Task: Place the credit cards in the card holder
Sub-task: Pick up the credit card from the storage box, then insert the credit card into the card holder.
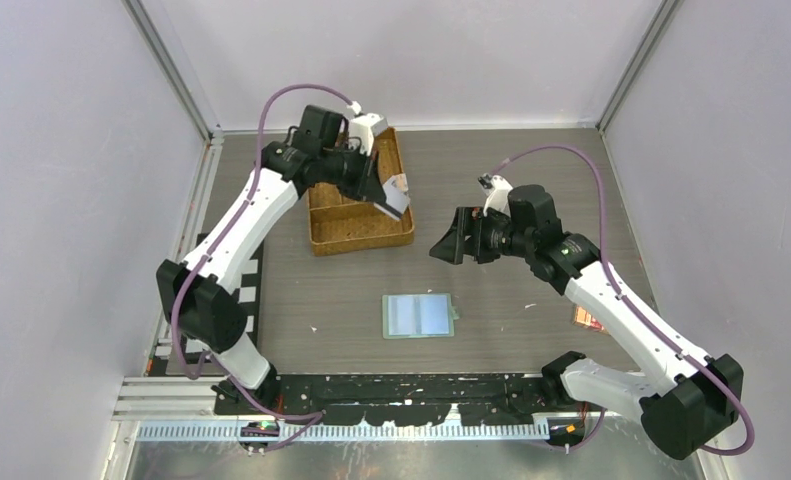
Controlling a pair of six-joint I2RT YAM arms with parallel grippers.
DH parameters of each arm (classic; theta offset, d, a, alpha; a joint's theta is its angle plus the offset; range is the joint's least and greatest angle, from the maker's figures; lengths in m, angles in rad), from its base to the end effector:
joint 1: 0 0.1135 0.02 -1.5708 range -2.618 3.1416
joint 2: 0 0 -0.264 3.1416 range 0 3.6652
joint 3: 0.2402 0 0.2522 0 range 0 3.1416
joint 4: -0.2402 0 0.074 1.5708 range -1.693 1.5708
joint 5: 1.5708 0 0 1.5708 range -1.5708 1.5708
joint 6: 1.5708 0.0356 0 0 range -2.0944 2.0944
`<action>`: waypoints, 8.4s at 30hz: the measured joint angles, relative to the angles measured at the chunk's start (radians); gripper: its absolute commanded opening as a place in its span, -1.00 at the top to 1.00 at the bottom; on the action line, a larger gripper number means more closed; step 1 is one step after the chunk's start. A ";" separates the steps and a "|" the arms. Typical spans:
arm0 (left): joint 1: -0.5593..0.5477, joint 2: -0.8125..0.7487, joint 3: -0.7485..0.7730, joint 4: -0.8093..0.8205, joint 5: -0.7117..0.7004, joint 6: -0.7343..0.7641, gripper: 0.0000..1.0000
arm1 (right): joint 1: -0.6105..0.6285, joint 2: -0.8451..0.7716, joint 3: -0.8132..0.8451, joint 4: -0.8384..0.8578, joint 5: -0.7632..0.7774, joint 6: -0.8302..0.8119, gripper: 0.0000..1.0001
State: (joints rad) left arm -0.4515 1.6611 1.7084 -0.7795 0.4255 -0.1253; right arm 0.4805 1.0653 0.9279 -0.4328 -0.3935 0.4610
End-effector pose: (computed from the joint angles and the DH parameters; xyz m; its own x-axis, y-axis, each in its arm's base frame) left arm 0.3218 -0.1724 0.3768 -0.6810 0.2037 -0.7034 0.5932 0.7167 -0.3667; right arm 0.2003 0.1198 0.3127 -0.7459 0.0745 -0.6618 -0.4257 0.7109 0.5598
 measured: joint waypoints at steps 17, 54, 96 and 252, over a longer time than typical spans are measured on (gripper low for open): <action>-0.071 -0.143 -0.235 -0.227 0.615 0.269 1.00 | 0.090 0.036 -0.012 0.165 -0.289 0.089 -0.31; -0.169 -0.312 -1.003 0.519 -0.043 -0.584 0.00 | 0.187 0.224 -0.441 0.425 -0.042 0.309 0.99; -0.184 -0.138 -0.997 0.518 -0.124 -0.596 0.64 | 0.183 0.470 -0.481 0.822 -0.071 0.389 0.99; -0.208 -0.218 -1.078 0.589 -0.126 -0.626 0.39 | 0.270 0.404 -0.263 0.277 0.183 0.336 0.16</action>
State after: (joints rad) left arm -0.6590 1.4429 0.6300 -0.1905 0.3000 -0.7513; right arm 0.7506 1.4696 0.6647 -0.1562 -0.2108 0.7971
